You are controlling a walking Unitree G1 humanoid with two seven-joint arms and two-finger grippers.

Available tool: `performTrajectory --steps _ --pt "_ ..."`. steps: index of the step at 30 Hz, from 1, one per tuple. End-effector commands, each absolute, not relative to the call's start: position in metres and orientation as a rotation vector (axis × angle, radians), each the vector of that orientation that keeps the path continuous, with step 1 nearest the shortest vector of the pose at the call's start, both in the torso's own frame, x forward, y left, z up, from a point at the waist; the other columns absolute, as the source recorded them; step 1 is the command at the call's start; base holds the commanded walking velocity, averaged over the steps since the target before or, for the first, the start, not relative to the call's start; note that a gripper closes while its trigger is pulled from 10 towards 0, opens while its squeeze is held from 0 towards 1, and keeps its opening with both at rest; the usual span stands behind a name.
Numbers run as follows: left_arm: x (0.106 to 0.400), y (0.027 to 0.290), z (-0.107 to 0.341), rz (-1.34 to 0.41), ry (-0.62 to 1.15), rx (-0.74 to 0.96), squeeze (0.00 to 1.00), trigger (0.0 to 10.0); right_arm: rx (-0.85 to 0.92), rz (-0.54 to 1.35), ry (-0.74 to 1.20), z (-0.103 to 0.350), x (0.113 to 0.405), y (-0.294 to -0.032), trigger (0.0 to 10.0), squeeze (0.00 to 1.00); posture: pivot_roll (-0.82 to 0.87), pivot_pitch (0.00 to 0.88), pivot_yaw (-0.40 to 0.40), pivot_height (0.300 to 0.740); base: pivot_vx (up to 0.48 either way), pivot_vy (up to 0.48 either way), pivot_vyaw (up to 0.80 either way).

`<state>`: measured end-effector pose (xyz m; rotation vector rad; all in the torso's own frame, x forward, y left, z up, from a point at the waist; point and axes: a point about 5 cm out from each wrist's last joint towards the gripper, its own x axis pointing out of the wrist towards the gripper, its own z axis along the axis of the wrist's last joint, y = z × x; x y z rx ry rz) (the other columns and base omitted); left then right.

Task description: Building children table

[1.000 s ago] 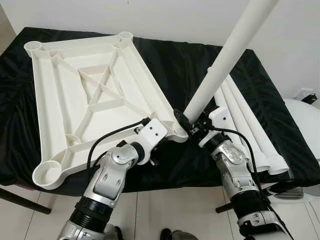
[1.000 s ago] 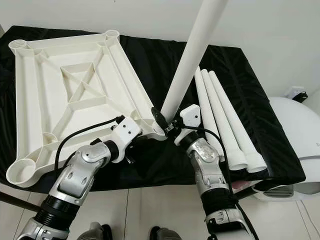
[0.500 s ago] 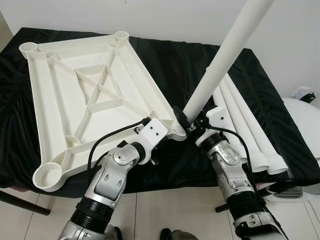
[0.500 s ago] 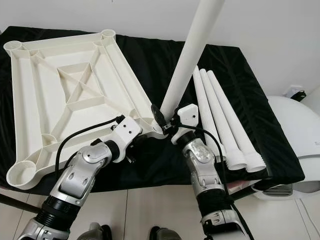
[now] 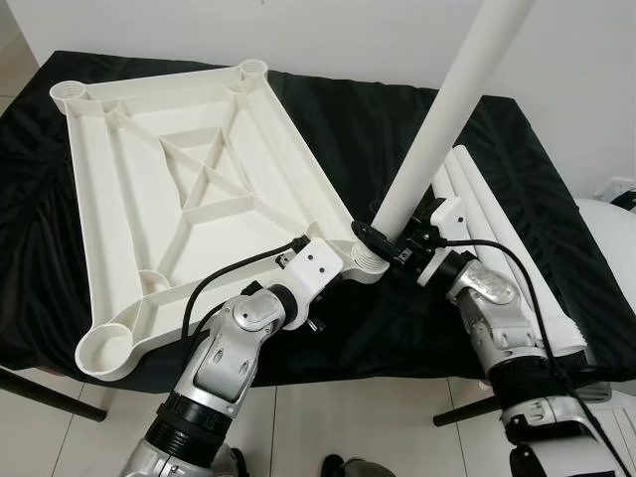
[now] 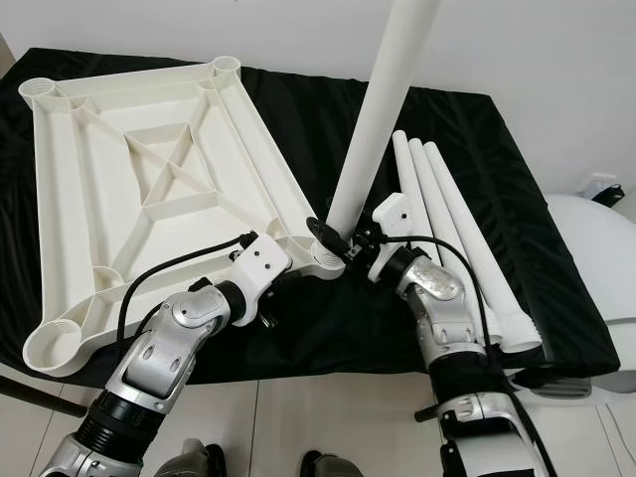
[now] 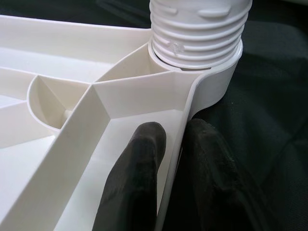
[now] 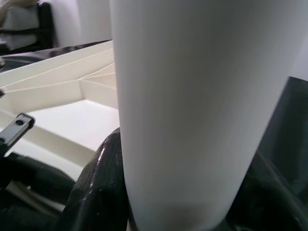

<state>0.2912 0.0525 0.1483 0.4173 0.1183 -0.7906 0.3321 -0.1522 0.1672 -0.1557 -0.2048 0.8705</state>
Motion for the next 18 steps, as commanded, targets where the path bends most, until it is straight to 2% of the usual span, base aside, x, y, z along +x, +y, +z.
performTrajectory --steps 1,18 --pt "0.289 0.055 0.151 -0.789 0.109 0.427 0.0 10.0 -0.132 0.861 0.081 0.116 0.321 -0.175 10.0 0.0 -0.05 0.143 -0.054 0.74 0.0 0.0 0.0" --pt "0.271 0.068 0.135 -0.868 0.156 0.483 0.0 10.0 -0.137 1.01 0.115 0.119 0.317 -0.181 10.0 0.0 -0.04 0.146 -0.055 0.74 0.0 0.0 0.0"
